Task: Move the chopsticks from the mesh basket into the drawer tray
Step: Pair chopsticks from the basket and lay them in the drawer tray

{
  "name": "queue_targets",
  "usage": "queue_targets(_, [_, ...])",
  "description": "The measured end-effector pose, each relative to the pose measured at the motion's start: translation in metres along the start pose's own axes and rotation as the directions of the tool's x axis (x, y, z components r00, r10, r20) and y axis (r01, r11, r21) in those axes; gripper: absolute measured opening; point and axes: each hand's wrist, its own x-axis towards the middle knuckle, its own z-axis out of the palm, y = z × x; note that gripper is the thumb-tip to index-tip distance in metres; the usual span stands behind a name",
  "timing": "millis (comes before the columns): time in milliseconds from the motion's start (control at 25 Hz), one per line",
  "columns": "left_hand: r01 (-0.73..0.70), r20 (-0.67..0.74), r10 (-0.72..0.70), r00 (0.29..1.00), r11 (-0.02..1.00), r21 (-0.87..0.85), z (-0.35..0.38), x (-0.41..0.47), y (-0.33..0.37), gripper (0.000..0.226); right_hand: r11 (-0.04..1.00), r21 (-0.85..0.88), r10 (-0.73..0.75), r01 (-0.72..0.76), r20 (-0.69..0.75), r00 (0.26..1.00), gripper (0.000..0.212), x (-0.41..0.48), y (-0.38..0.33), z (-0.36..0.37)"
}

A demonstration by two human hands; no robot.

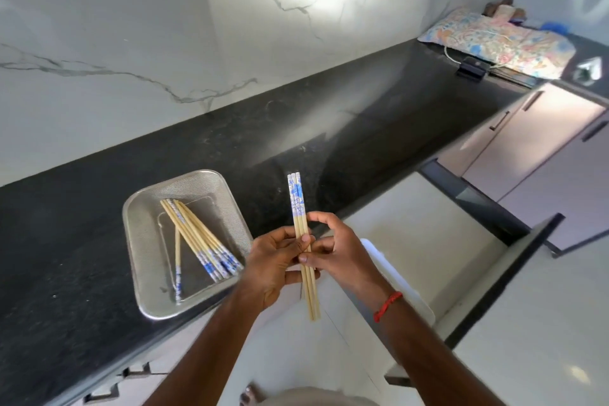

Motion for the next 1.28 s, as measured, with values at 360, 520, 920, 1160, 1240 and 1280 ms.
queue_targets(360, [0.167, -0.071, -0.163, 0.984, 0.984, 0.056, 0.082, 0.013, -0.053, 0.02, 0.971, -0.207, 0.084, -0.122, -0.181, 0.98, 0.043, -0.019, 0.081, -0.123])
queue_targets(520, [0.211, -0.126, -0.202, 0.971, 0.976, 0.062, 0.093, 0.015, -0.078, 0.023, 0.892, -0.406, 0.108, -0.201, -0.24, 0.965, 0.019, -0.003, 0.134, -0.163])
queue_targets(920, [0.256, -0.252, -0.227, 0.941, 0.963, 0.087, 0.107, 0.026, -0.095, 0.029, 0.606, -0.723, 0.244, -0.331, -0.227, 0.943, 0.007, 0.022, 0.212, -0.138])
queue_targets(1160, [0.272, -0.286, -0.24, 0.928, 0.959, 0.078, 0.1, 0.023, -0.102, 0.025, 0.435, -0.864, 0.226, -0.252, -0.166, 0.96, 0.022, 0.022, 0.227, -0.112])
queue_targets(1240, [0.285, -0.288, -0.253, 0.924, 0.956, 0.073, 0.098, 0.02, -0.104, 0.025, 0.387, -0.893, 0.223, -0.231, -0.153, 0.963, 0.024, 0.02, 0.232, -0.107])
queue_targets(1280, [0.292, -0.289, -0.259, 0.921, 0.954, 0.075, 0.097, 0.019, -0.106, 0.026, 0.374, -0.899, 0.226, -0.228, -0.15, 0.963, 0.024, 0.018, 0.235, -0.104])
